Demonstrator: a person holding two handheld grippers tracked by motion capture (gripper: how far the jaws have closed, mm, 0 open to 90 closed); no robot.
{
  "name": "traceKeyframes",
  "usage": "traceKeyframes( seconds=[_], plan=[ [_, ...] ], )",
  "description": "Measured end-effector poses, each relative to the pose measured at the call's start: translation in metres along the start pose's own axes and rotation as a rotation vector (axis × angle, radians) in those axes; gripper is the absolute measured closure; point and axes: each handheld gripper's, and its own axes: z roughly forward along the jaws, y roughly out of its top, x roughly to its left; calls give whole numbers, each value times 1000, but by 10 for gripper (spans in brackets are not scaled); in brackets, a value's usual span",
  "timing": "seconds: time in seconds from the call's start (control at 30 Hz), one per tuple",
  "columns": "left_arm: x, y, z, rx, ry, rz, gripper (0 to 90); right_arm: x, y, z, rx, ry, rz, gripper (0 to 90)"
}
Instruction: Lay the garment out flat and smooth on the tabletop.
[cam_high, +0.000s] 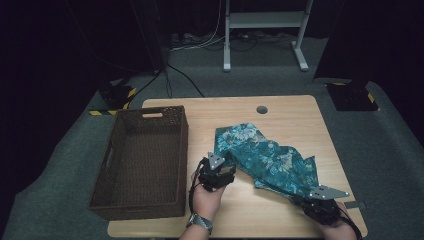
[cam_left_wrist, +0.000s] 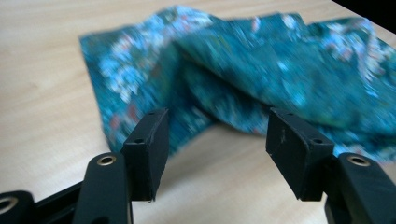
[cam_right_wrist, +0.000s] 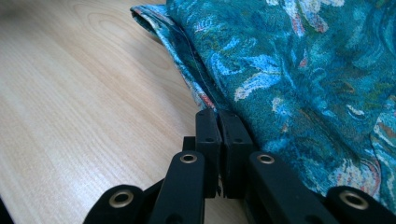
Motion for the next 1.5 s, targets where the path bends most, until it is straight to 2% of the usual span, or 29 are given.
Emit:
traceKeyframes(
  seconds=[0.07,0.2,0.37,0.47,0.7,0.9,1.0,1.23,1.3,1.37,1.5],
  plan=[
    [-7,-7,-1,11,-29,11,442,1,0,2,4,-7,-4,873],
    [-29,-18,7,57,-60,108,487,2,0,4,10,-19,-3,871],
    [-46,-28,22,86,-108,107,464,3,0,6,12,-31,-2,866],
    [-52,-32,29,103,-118,110,429,3,0,8,14,-41,-2,865],
    [-64,-37,39,114,-127,143,414,0,1,12,20,-48,-4,862],
    [-72,-31,50,115,-128,163,426,1,4,16,18,-46,-9,854],
    [-75,-27,55,114,-122,180,494,1,4,16,12,-43,-4,850],
    [-74,-24,59,97,-127,163,755,-1,5,13,-15,-40,8,812],
    [-74,-24,59,93,-128,165,786,-2,5,10,-30,-42,16,783],
    [-74,-24,58,89,-127,165,809,-2,5,7,-46,-50,26,710],
    [-73,-25,57,85,-121,153,812,-1,0,0,-61,-75,31,627]
  ],
)
